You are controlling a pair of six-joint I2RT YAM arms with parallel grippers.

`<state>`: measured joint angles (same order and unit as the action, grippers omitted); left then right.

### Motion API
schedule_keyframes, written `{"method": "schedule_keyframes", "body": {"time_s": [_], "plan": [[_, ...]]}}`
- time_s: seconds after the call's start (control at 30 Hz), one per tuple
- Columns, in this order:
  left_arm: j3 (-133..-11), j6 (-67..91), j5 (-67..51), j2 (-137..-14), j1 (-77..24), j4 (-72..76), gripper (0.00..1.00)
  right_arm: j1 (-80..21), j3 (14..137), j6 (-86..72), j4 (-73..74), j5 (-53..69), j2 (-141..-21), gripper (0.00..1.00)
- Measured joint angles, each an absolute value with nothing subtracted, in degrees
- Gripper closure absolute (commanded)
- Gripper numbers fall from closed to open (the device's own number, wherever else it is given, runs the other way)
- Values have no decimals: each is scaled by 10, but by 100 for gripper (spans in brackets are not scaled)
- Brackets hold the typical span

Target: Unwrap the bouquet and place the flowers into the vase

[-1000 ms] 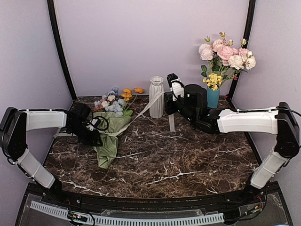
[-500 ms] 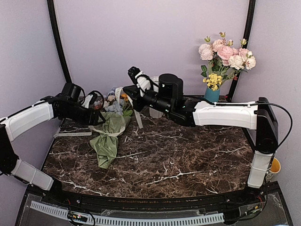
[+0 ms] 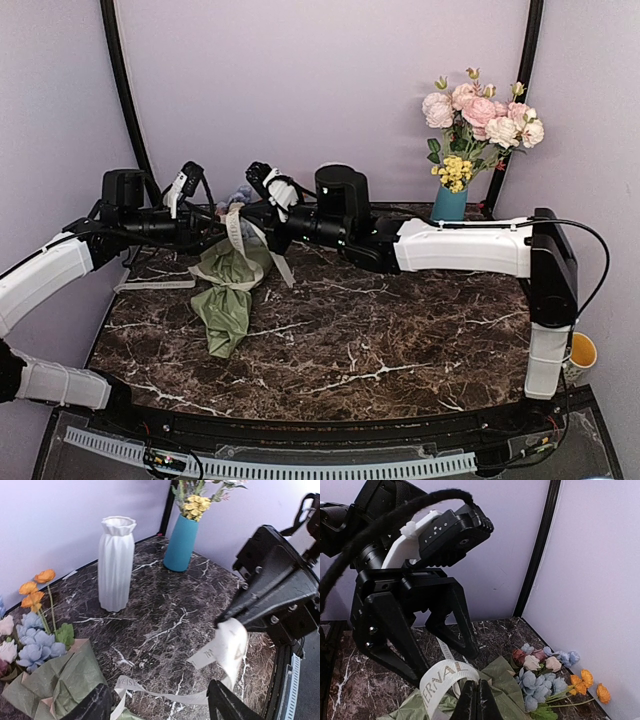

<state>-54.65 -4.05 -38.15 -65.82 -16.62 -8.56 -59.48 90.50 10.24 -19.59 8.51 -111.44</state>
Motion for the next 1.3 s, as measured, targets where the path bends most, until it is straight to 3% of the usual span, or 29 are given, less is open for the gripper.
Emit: {"method": "schedule_keyframes", "body": {"time_s": [0.47,0.63,0.8,0.83,0.93,1.1,1.13,1.23,1.3], "plan": [[-553,-168,-482,-659,-166,-130,30,-595,913,105,-196,60,-1114,100],[-547,-142,-485,-659,-166,-90,42,-595,913,104,-196,60,-1114,100],[-543,-121,-475,-679,-166,-43,61,-595,913,104,-197,62,-1114,100],[-543,-117,-474,-686,-166,-34,67,-596,913,104,-197,63,-1114,100],[-541,-98,-474,-705,-166,-5,99,-596,913,104,-196,65,-1114,100],[-529,-57,-480,-714,-166,63,100,-596,916,104,-196,66,-1114,100],[-528,-50,-475,-714,-166,72,100,-596,918,104,-196,66,-1114,93],[-531,-41,-429,-710,-166,70,100,-597,923,103,-195,64,-1115,59],[-542,-43,-361,-708,-167,43,100,-597,925,102,-193,57,-1116,44]]}}
